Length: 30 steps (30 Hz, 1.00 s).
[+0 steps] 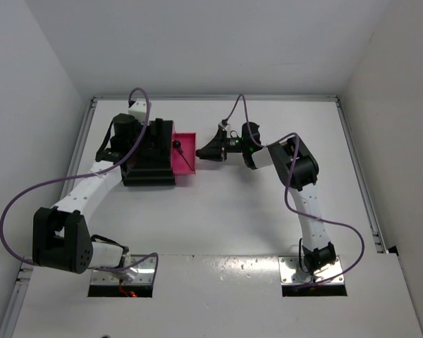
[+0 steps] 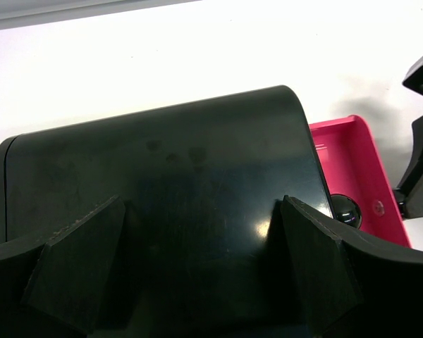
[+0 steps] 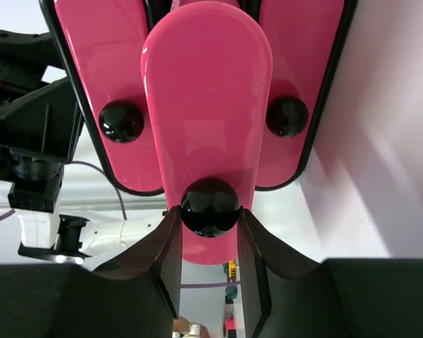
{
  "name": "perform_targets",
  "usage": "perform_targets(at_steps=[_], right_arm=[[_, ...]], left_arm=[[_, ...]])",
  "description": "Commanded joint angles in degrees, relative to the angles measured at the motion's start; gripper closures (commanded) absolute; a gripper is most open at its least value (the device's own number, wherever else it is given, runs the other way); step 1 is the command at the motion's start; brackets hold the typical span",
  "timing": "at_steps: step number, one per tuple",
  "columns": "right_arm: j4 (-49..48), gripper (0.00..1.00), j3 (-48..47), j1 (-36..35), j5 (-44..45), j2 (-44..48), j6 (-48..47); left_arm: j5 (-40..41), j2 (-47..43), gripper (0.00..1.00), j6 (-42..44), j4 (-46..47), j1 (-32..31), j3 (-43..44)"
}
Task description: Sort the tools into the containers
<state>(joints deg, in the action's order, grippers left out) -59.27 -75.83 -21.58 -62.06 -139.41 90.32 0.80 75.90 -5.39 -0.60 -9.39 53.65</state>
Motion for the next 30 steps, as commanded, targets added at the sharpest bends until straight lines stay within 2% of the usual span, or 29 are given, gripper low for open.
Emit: perform_targets(at_steps=[1, 21, 30], right_arm=[[0.37, 0.95, -4.31, -1.53, 1.68, 1.61, -4.71], [4.33, 0.90, -15.74, -7.77, 2.82, -5.96, -5.33], [3.81, 0.89, -16.45, -9.44, 3.97, -7.63, -4.81]], left_arm=[[-1.50, 2.06, 0.00, -0.41, -11.18, -0.19, -3.64], [-1.50, 2.06, 0.00, 0.11, -10.12, -0.19, -4.69], [-1.50, 2.06, 0.00, 0.64, -9.60, -0.19, -5.22]])
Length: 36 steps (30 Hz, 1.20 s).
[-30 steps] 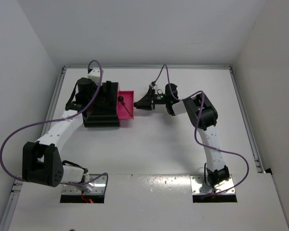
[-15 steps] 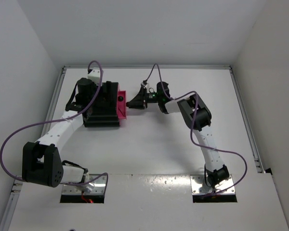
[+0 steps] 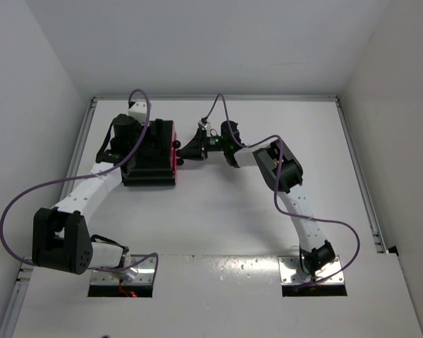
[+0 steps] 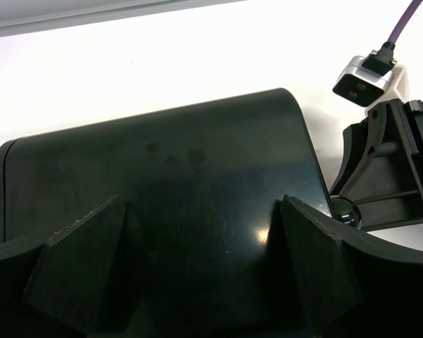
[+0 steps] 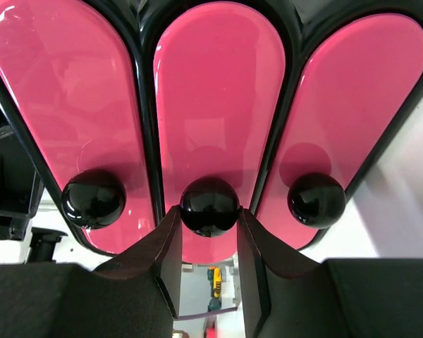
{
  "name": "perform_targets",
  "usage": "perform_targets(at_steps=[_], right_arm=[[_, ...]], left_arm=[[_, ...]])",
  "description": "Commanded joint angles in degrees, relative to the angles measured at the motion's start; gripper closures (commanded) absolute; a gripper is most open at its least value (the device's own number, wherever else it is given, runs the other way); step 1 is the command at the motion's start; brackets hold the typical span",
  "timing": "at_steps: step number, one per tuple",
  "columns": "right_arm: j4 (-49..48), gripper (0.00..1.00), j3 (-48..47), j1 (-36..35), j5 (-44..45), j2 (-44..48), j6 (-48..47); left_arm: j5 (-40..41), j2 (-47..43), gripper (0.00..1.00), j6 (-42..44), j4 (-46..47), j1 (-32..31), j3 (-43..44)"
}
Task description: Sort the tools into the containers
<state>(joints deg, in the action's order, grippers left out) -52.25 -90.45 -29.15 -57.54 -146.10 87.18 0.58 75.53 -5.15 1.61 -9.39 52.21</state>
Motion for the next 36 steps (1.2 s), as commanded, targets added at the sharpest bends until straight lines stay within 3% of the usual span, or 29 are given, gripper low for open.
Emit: perform_targets(at_steps=[1, 11, 18, 24, 31, 36], right_arm=[[-3.82, 0.89, -1.83, -1.88, -0.56, -0.94, -1.66], [-3.83, 0.82, -0.51, -3.98, -0.03, -0.94, -1.13], [-7.16, 0.54, 5.89, -3.46, -0.56, 2.48, -1.13], [-8.66, 0.44, 13.97, -0.65, -2.22, 9.68, -2.71], [-7.09, 0.42, 22.16, 4.97, -4.86, 17.07, -6.75], [4.92, 0.42, 21.12, 7.44, -0.14, 23.49, -15.80]], left_arm=[[-1.28, 2.43, 0.00, 0.40, -11.80, -0.19, -3.78], [-1.28, 2.96, 0.00, 0.40, -11.28, -0.19, -3.78], [-1.28, 2.96, 0.00, 0.40, -11.27, -0.19, -3.78], [-1.28, 2.96, 0.00, 0.40, -10.75, -0.19, -4.30], [-1.28, 2.96, 0.00, 0.40, -10.75, -0.19, -4.30], [-1.28, 2.96, 0.00, 0.40, -10.75, -0.19, -4.30]])
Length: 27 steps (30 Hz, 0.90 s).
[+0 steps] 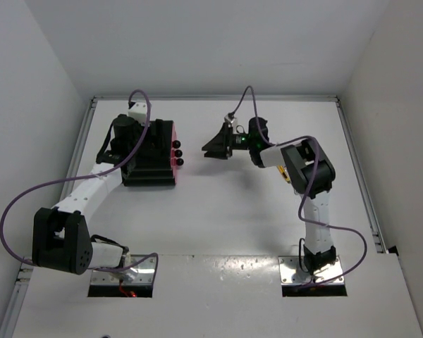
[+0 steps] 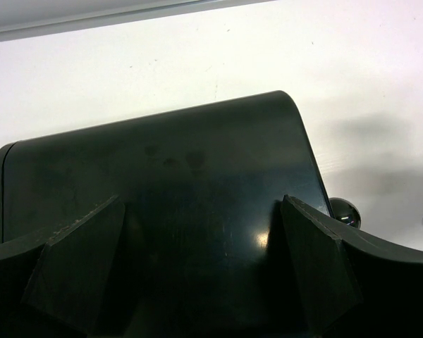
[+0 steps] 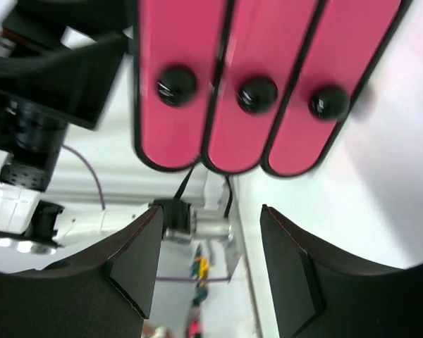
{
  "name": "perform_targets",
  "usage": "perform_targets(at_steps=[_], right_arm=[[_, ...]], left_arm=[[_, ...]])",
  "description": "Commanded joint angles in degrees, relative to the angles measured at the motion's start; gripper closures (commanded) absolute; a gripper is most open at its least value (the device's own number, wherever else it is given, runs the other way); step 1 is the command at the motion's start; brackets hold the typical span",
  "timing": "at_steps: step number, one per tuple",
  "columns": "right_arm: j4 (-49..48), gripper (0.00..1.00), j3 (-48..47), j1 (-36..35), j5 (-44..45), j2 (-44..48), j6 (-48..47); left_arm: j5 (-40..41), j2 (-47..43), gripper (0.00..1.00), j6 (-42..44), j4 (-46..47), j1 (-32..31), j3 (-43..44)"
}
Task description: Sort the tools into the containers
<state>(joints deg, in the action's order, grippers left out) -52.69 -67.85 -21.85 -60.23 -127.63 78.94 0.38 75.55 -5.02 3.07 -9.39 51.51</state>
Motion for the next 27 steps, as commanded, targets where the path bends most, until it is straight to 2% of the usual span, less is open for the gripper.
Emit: perform_targets(at_steps=[1, 9, 19, 27], right_arm=[[7.14, 0.42, -2.27, 0.14, 3.44, 5.03, -8.61], [15.14, 0.37, -11.15, -3.11, 9.95, 4.24, -7.92], [14.18, 0.37, -20.73, -6.10, 10.48, -4.11, -2.82], [13.57, 0.37, -22.50, -7.25, 10.48, -6.83, -1.59]], left_arm=[[-1.09, 2.94, 0.00, 0.27, -12.21, -0.19, -3.61], [-1.09, 2.94, 0.00, 0.27, -12.21, -0.19, -3.61], [-1.09, 2.94, 0.00, 0.27, -12.21, -0.19, -3.61], [-1.09, 2.94, 0.00, 0.27, -11.68, -0.19, -3.61]])
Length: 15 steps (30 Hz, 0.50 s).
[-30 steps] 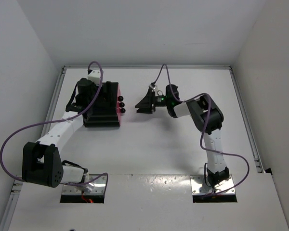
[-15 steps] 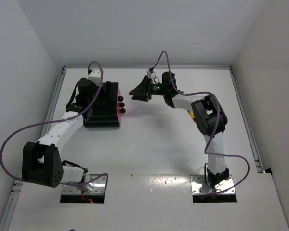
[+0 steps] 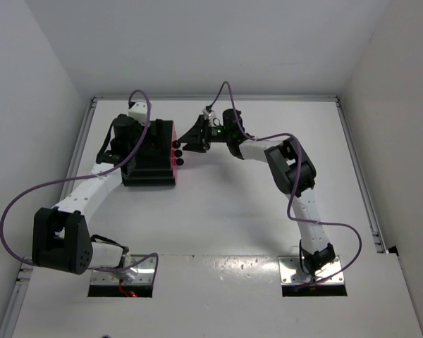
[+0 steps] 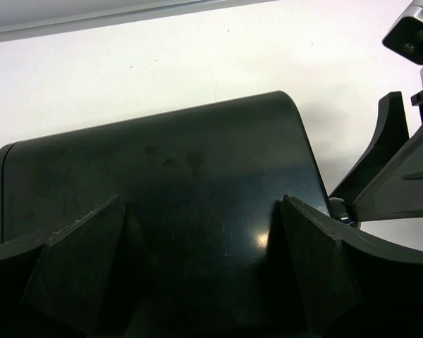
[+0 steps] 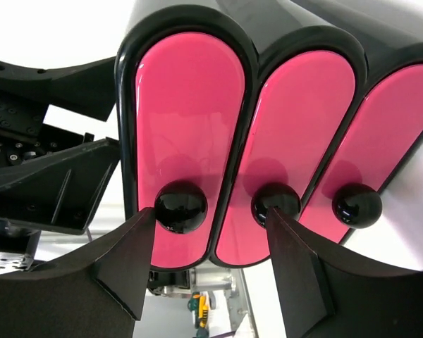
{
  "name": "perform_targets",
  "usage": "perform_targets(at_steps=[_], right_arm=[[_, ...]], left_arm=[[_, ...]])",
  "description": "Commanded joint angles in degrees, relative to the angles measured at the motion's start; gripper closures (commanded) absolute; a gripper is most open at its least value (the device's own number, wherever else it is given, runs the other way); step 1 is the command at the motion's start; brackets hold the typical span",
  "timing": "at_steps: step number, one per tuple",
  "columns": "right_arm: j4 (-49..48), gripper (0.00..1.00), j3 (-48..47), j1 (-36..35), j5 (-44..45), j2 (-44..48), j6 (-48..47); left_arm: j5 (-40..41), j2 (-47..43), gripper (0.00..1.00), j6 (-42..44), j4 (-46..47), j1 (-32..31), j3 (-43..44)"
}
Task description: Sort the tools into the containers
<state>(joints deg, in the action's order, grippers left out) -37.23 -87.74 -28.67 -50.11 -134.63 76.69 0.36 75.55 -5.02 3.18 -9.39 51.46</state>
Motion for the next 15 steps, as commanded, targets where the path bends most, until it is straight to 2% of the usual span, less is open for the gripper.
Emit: perform_targets(at_steps=[1, 7, 15], right_arm=[[-1.88, 0.37, -3.22, -0.43, 0.36, 0.16, 0.66], [-3.37, 0.37, -4.54, -1.57, -0.69, -0.99, 2.50], [-5.04, 0.48, -4.54, -2.62, -1.22, -0.99, 3.03]], left_arm=[[-1.06, 2.94, 0.00, 0.27, -11.79, -0.19, -3.56], [-1.06, 2.94, 0.00, 0.27, -11.79, -0.19, -4.09], [-1.06, 2.94, 0.00, 0.27, -11.79, -0.19, -4.09]])
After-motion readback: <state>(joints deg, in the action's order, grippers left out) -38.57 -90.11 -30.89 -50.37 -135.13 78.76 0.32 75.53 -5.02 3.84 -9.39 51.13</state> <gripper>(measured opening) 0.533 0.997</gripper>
